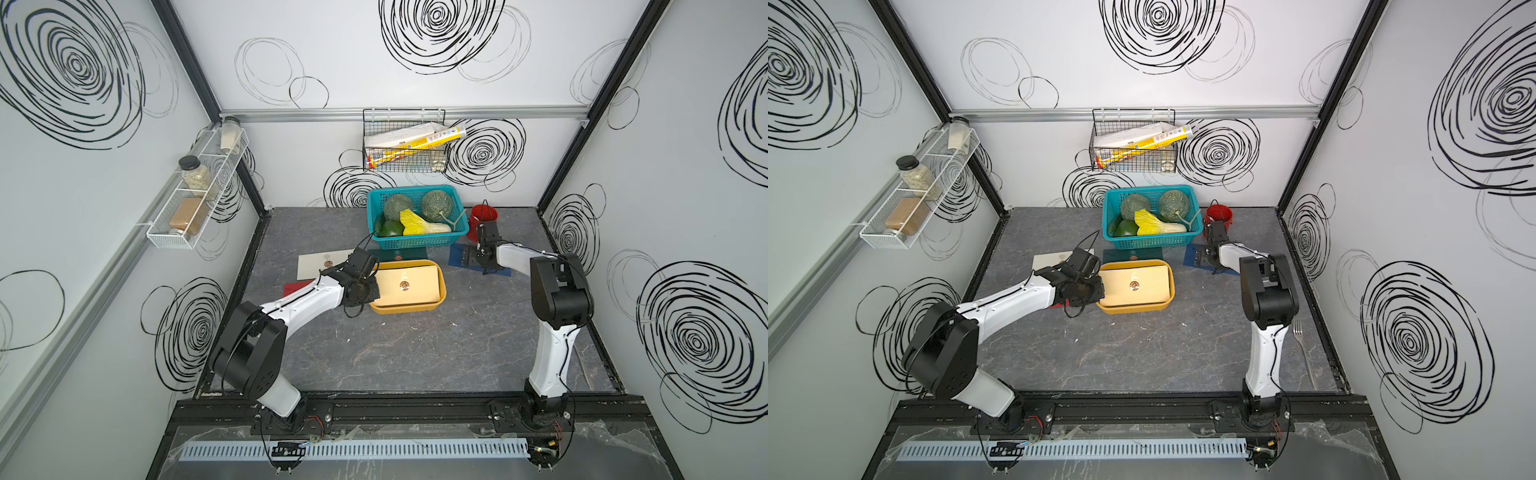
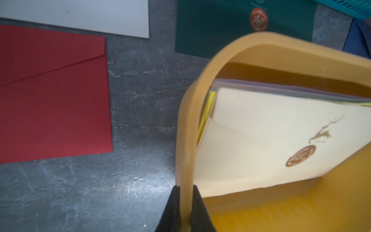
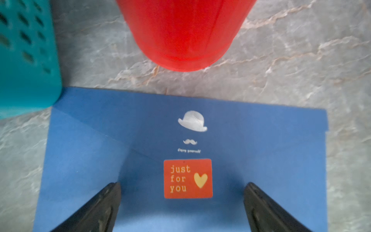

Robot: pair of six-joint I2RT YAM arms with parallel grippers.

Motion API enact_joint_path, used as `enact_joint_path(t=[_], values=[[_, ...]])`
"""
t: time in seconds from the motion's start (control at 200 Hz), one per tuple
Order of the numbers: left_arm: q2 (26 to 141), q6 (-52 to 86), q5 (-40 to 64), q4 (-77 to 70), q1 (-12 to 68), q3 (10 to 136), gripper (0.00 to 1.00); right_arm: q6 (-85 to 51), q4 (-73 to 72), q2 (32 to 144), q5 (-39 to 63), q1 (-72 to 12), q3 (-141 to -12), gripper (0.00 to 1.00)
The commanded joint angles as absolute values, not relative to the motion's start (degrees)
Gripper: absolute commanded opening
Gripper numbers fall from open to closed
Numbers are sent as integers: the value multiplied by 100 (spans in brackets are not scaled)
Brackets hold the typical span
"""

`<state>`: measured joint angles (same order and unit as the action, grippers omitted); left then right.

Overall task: Put the sealed envelopes into the storage box
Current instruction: Pick up the storage box at the center of the board, then place the storage box at the center of the board.

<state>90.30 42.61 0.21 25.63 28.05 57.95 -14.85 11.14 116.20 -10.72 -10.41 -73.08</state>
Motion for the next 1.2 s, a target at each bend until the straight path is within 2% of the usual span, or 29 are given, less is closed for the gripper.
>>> enact_joint_path(t=[0.0, 0.065, 0.496, 0.671, 1.021, 1.196], values=[[8781, 4162, 162, 2390, 2727, 5805, 14, -1369, 1528, 11482, -990, -1174, -6528, 90], [8734, 4142, 168, 2421, 2669, 5842, 14, -1413, 1439, 11242, -856, -1186, -6210, 92], [8948, 3964, 234, 2709, 2513, 6708, 14, -1492, 1567, 9310, -152, -1706, -4365, 90], [9185, 3977, 280, 2743, 2593, 7056, 15, -1735, 2010, 8657, 332, -1965, -4045, 90], [10265, 4226, -8, 2877, 3080, 7941, 15, -3286, 1512, 7285, 721, -2789, -2736, 90], [10983, 4175, -113, 3083, 3330, 8725, 15, -3523, 1474, 6791, 802, -2970, -2522, 89]])
